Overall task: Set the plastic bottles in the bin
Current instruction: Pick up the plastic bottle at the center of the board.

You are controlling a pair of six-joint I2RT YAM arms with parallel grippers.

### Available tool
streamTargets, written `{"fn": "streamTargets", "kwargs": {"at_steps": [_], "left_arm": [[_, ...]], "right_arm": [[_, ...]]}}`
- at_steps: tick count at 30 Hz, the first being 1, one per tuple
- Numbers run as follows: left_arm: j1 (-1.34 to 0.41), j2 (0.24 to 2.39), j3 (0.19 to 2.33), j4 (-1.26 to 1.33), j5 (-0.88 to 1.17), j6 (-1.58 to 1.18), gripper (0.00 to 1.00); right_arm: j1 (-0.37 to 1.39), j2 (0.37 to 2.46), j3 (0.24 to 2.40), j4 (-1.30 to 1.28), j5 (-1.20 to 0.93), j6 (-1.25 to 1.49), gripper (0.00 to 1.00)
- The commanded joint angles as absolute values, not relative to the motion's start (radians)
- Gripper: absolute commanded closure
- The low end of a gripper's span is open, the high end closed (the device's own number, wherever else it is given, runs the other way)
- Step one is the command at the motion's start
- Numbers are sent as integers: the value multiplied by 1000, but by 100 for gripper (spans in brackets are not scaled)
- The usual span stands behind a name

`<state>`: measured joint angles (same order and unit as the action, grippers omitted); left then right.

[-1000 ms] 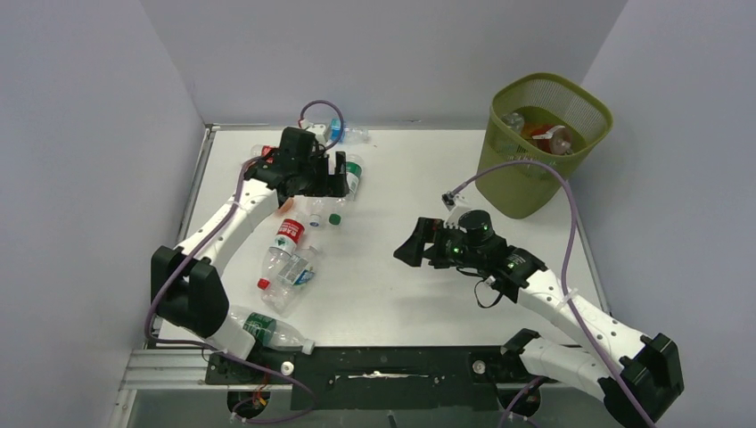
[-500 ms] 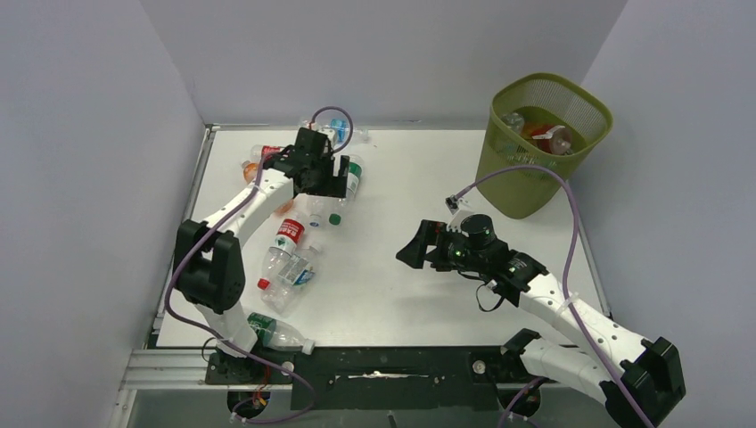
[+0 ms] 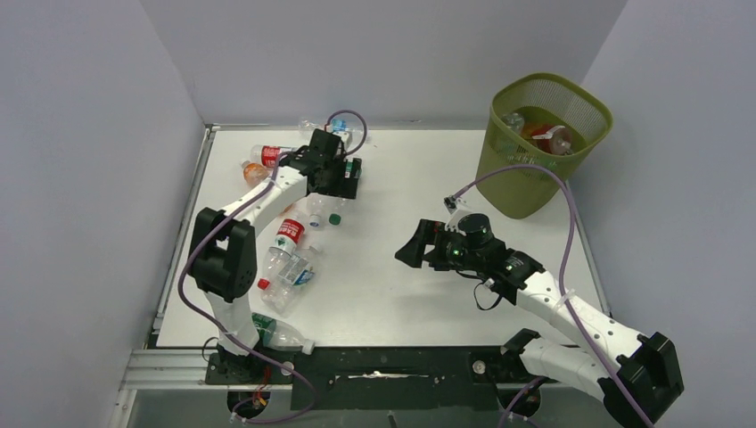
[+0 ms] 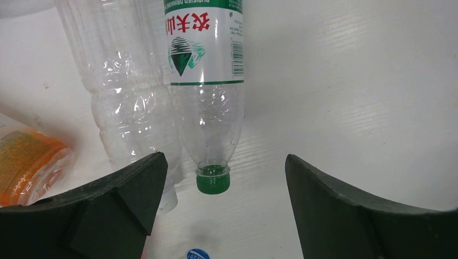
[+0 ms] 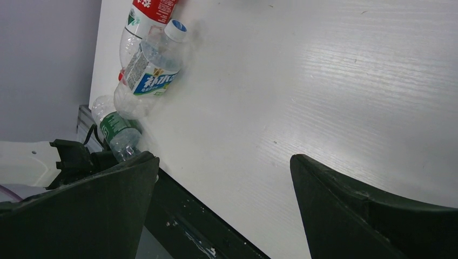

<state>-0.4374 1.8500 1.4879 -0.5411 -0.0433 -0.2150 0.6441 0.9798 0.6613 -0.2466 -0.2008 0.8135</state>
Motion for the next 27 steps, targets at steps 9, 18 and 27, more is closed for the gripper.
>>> {"fn": "streamTargets", "kwargs": {"at_steps": [9, 18, 27], "left_arm": [[-457, 1966, 1592, -432, -111, -173, 21], [-470, 2057, 1644, -411, -163, -152, 23], [-500, 2130, 1683, -405, -184, -156, 28]], "right_arm": [[655, 982, 697, -193, -182, 819, 2], [655, 970, 691, -207, -175, 818, 2], [653, 974, 698, -222, -172, 806, 2]]}}
